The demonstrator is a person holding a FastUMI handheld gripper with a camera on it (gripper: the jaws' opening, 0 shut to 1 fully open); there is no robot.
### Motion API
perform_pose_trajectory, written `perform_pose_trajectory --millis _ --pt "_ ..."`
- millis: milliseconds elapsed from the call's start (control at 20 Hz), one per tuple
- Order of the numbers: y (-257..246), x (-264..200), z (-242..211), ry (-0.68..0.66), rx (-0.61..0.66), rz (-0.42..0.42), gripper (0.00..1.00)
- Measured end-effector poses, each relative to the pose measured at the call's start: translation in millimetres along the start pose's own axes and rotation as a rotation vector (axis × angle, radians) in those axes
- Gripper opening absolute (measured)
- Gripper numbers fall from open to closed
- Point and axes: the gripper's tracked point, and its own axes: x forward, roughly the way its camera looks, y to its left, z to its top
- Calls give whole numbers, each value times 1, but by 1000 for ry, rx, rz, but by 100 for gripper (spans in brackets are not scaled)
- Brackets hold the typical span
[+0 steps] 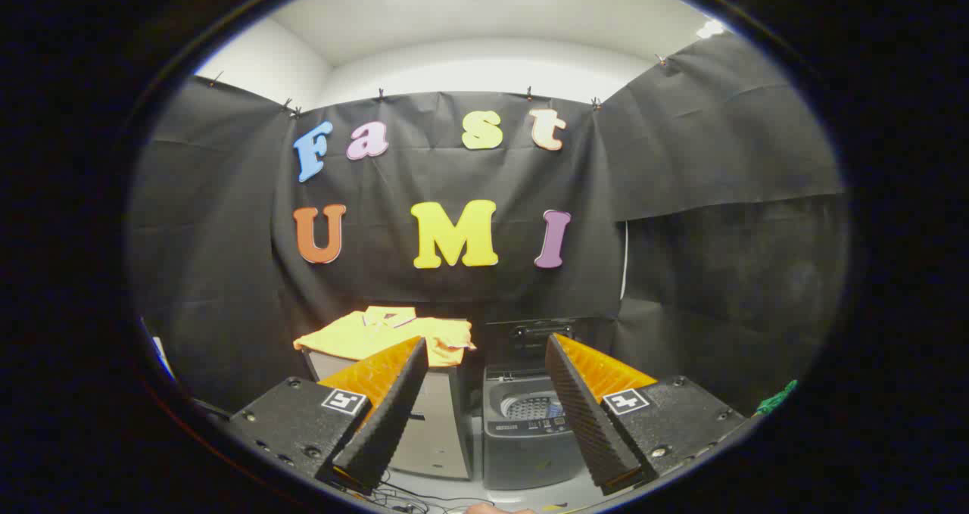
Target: Put the clothes into the washing machine and then close the washing machine lid.
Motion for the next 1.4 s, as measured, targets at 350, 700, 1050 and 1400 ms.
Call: perform_pose_trajectory --millis 350,700,1050,1400 --pt "-6 18 -17 48 -5 23 98" --pt "1 31 -19 52 -15 47 98" --pt "22 43 -19 71 -27 64 98" --pt "64 61 -19 107 -24 79 98"
